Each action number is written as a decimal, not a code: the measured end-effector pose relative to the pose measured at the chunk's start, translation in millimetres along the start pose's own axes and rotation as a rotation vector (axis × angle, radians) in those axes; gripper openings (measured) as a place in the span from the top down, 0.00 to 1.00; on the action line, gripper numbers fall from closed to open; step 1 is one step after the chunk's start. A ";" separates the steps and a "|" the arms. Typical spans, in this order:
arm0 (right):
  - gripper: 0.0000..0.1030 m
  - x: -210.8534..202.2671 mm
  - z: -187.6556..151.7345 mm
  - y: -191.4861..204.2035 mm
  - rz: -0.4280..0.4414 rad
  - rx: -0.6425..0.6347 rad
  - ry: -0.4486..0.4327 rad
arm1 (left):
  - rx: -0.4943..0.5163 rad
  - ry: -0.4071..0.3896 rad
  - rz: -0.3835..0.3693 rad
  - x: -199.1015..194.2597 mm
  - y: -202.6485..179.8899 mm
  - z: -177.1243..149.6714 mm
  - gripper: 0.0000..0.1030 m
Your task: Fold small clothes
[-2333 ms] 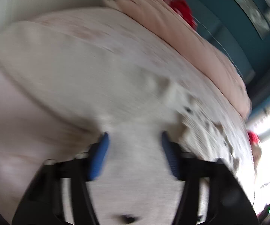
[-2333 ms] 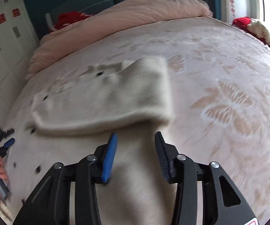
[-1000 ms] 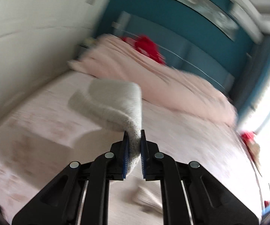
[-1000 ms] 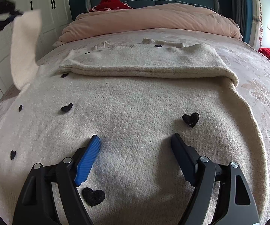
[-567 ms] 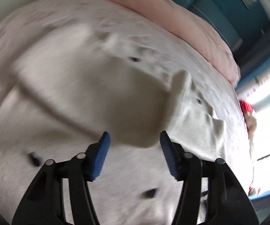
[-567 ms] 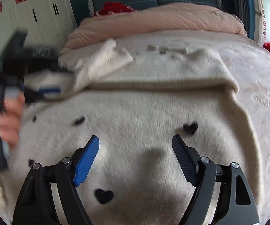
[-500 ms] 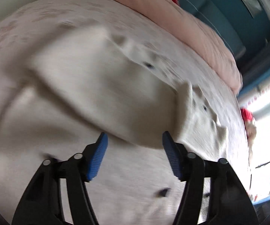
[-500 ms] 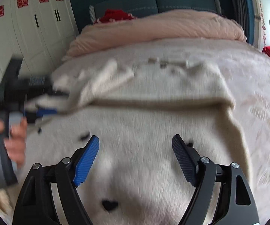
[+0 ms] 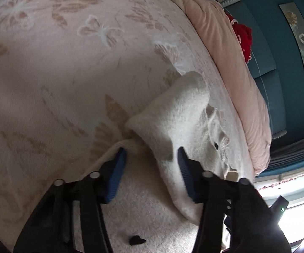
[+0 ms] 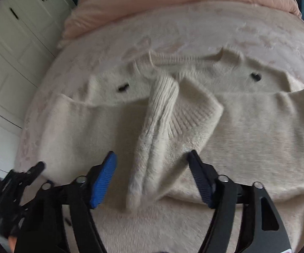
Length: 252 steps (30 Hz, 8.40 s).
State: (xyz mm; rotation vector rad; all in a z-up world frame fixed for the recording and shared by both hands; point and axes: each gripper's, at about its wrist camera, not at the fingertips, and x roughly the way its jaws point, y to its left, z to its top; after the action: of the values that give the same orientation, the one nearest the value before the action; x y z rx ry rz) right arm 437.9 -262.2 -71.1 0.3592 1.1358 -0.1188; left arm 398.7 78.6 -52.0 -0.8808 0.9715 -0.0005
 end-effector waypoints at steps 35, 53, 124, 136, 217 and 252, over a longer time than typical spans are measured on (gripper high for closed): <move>0.93 -109.1 -34.5 -195.9 0.167 0.240 -0.385 | 0.083 -0.010 0.012 18.1 -19.8 -14.2 0.91; 0.94 -68.0 -72.7 -232.9 0.099 0.245 -0.219 | 0.349 -0.087 0.108 28.4 -33.4 -38.7 0.90; 0.48 -184.6 -210.3 -211.7 -0.072 0.132 -0.145 | 0.251 -0.091 -0.025 -103.0 39.3 -69.7 0.19; 0.39 -192.9 -343.8 -211.8 0.023 0.185 -0.103 | 0.329 0.038 0.063 -179.0 113.6 -155.0 0.09; 0.40 -185.7 -244.6 -232.8 0.001 0.162 -0.232 | 0.675 0.097 0.128 -106.3 21.0 -105.3 0.69; 0.80 -148.2 -188.4 -77.3 0.206 -0.085 -0.178 | 0.902 0.074 0.220 -68.8 -77.5 -195.9 0.24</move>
State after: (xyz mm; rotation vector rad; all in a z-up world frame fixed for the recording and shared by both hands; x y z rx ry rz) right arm 191.4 -283.8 -24.3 0.3797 0.9200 0.0776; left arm 246.3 -74.6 -2.7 0.0553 0.9935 -0.2658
